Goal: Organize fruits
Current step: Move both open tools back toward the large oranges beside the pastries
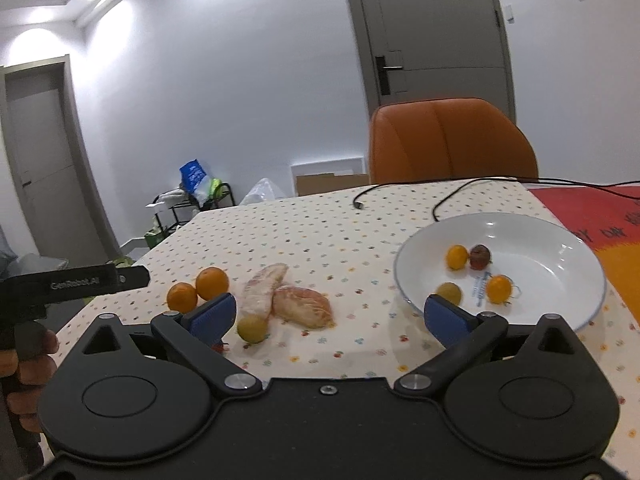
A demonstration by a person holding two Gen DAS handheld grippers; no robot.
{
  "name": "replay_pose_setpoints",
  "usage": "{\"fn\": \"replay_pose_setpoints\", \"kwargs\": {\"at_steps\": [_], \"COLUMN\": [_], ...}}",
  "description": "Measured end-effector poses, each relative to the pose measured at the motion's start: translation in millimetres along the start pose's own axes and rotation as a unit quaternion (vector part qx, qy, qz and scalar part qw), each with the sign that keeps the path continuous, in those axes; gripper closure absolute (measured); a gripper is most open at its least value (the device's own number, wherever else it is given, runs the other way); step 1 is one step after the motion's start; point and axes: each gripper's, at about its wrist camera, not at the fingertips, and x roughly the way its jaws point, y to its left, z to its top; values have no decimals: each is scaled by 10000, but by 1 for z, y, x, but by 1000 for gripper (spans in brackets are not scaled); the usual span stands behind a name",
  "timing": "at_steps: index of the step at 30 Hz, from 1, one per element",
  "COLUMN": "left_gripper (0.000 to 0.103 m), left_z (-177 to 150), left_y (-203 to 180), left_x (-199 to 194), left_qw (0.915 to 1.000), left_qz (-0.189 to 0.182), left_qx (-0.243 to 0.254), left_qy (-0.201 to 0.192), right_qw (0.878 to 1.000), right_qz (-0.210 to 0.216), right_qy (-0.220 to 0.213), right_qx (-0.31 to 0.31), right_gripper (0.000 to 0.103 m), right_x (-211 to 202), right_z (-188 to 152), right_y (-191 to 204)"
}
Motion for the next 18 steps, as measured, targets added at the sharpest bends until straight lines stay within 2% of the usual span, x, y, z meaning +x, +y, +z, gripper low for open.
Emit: {"fn": "replay_pose_setpoints", "kwargs": {"at_steps": [5, 13, 18], "left_gripper": [17, 28, 29], "left_z": [-2, -3, -1], "left_y": [3, 5, 6], "left_x": [6, 25, 37], "left_qw": [10000, 9997, 9995], "left_qz": [12, -48, -47], "left_qx": [-9, -56, -85], "left_qy": [38, 220, 306], "right_qw": [9998, 9991, 9987], "right_qz": [102, 218, 263], "right_qy": [150, 348, 437], "right_qx": [0, -42, -72], "right_gripper": [12, 23, 26], "right_x": [14, 36, 50], "right_z": [1, 1, 3], "right_y": [0, 1, 2]}}
